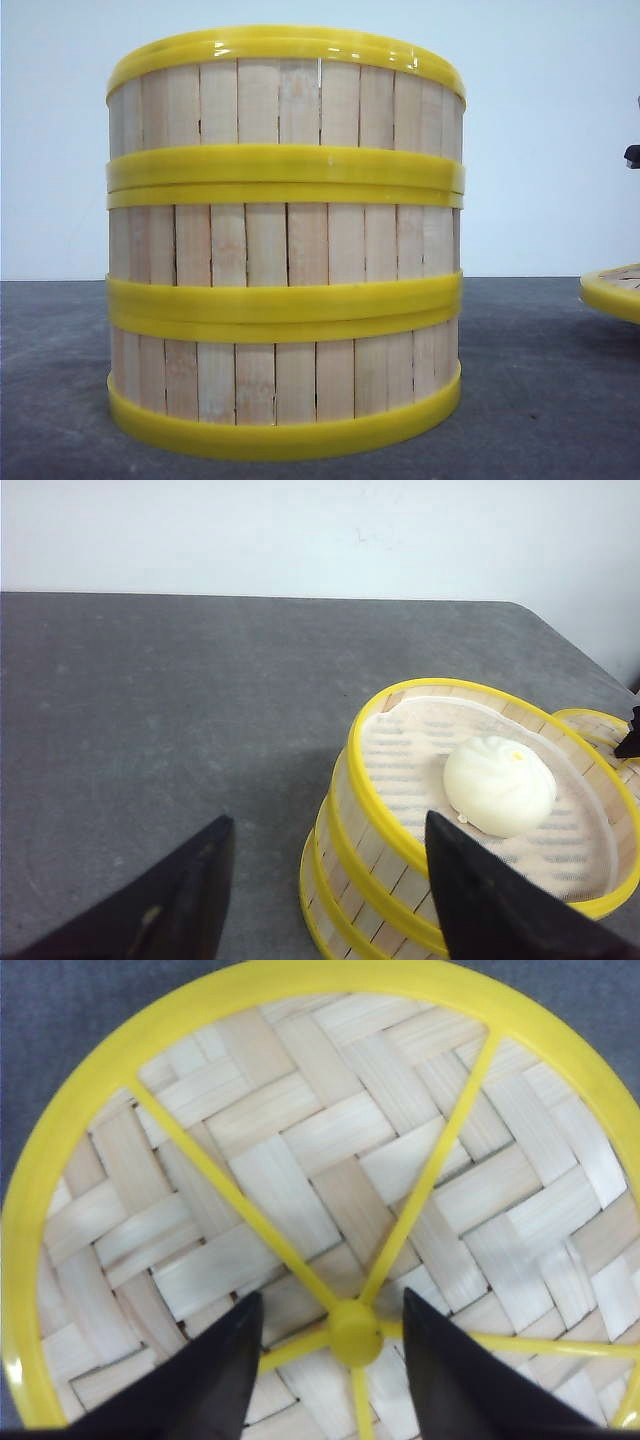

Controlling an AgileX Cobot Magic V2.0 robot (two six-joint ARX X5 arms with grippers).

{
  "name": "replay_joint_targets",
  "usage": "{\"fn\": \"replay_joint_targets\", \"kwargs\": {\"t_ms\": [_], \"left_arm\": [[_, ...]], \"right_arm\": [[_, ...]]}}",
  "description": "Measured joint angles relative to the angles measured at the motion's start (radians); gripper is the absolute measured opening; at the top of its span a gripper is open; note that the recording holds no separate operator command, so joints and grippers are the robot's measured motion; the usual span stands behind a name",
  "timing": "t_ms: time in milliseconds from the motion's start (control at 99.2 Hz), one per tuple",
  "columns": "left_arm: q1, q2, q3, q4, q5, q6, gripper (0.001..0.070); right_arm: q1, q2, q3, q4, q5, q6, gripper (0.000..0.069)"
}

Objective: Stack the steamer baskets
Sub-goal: 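Grip the woven lid's center hub with the right gripper and lift it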

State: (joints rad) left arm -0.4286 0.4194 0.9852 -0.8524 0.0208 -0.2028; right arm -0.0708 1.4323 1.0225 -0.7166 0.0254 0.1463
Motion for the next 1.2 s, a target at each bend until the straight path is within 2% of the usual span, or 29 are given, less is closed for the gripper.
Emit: {"fn": "replay_joint_targets", "kwargs": {"t_ms": [151,323,444,847,1109,1200], "left_arm": [[0.0,0.0,0.0,0.0,0.0,0.0,0.0356],[0.0,0.0,0.0,0.0,0.0,0.0,0.0356],[0.0,0.0,0.0,0.0,0.0,0.0,0.0356],[0.0,0.0,0.0,0.0,0.0,0.0,0.0356],[0.0,0.0,0.0,0.005,0.0,0.0,0.0356],[0.0,0.0,0.0,0.005,0.0,0.0,0.0356]], "right_arm": [[-0.003,0.0,0.0,0.003,0.001,0.0,0.016],[-0.009,0.0,0.0,-0.003,0.0,0.0,0.0126],[-0.012,0.0,0.002,-0.009,0.001,-0.003,0.0064],[-0.015,-0.011,0.039,-0.049,-0.003,-0.003,0.0061],[0.034,-0.149,0.249,-0.122,-0.005,-0.016,0.006],[0.079,-0.173,0.347,-0.18,-0.041,-0.024,0.006]]}}
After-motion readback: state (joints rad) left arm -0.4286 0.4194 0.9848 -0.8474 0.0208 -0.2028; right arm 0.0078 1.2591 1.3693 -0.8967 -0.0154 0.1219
